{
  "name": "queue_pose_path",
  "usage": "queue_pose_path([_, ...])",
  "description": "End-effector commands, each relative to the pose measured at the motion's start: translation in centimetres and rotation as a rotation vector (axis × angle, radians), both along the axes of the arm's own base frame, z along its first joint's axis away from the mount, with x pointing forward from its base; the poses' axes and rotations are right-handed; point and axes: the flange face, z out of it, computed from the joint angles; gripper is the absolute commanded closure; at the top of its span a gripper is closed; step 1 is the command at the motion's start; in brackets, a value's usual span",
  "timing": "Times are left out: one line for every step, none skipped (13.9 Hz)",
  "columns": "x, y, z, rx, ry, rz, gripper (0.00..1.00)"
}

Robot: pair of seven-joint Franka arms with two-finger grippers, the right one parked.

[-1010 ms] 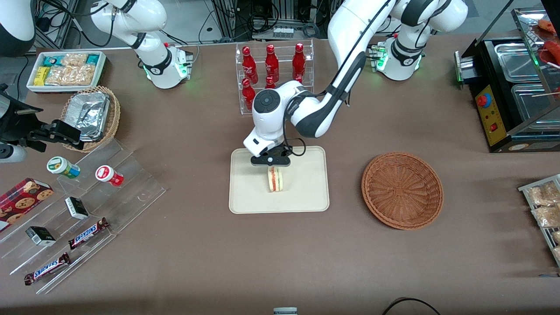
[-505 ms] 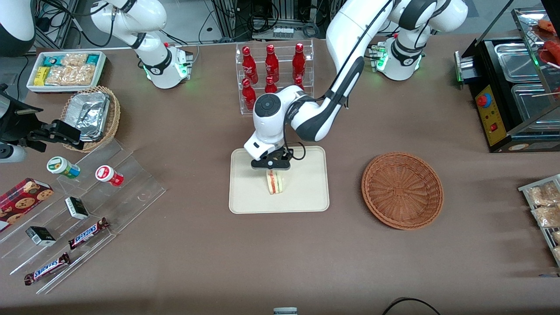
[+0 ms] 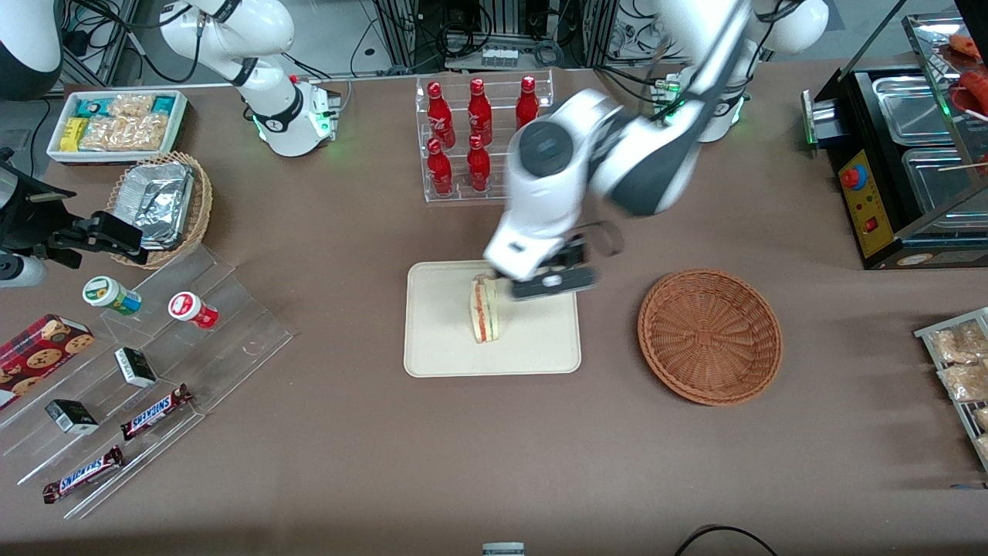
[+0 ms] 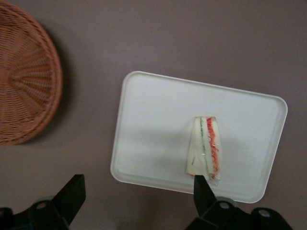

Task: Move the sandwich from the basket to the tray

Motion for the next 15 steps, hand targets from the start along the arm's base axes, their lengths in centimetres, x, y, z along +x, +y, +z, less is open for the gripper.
queue_pose_path([1.2,9.0,5.7,-0.016,0.024,0.034,0.01])
queue_pose_path([1.4,11.4,6.9,-0.005,0.044,0.017,0.01])
queue_pose_path([1.8,14.4,8.1,0.001,0.058,0.007,0.01])
queue_pose_path([1.9,17.0,9.1,0.004,0.071,-0.016,0.01])
queue_pose_path([2.2,19.6,10.0,0.004,0.081,-0.046,0.01])
queue_pose_path([2.4,22.2,10.6,0.004,0.090,-0.074,0.01])
queue_pose_path([2.4,24.8,11.0,0.002,0.105,-0.114,0.01])
queue_pose_path([2.2,27.5,11.5,-0.002,0.107,-0.143,0.01])
queue_pose_path([1.9,30.2,11.7,-0.007,0.110,-0.163,0.01])
queue_pose_path([1.6,32.1,11.7,-0.010,0.115,-0.186,0.01])
queue_pose_path([1.1,34.2,11.6,-0.015,0.120,-0.203,0.01])
queue_pose_path([0.7,35.9,11.4,-0.019,0.126,-0.223,0.01])
queue_pose_path([0.3,37.4,11.4,-0.023,0.129,-0.250,0.01])
queue_pose_path([0.3,38.9,11.3,-0.027,0.131,-0.272,0.01])
queue_pose_path([0.3,39.3,11.3,-0.029,0.131,-0.286,0.01])
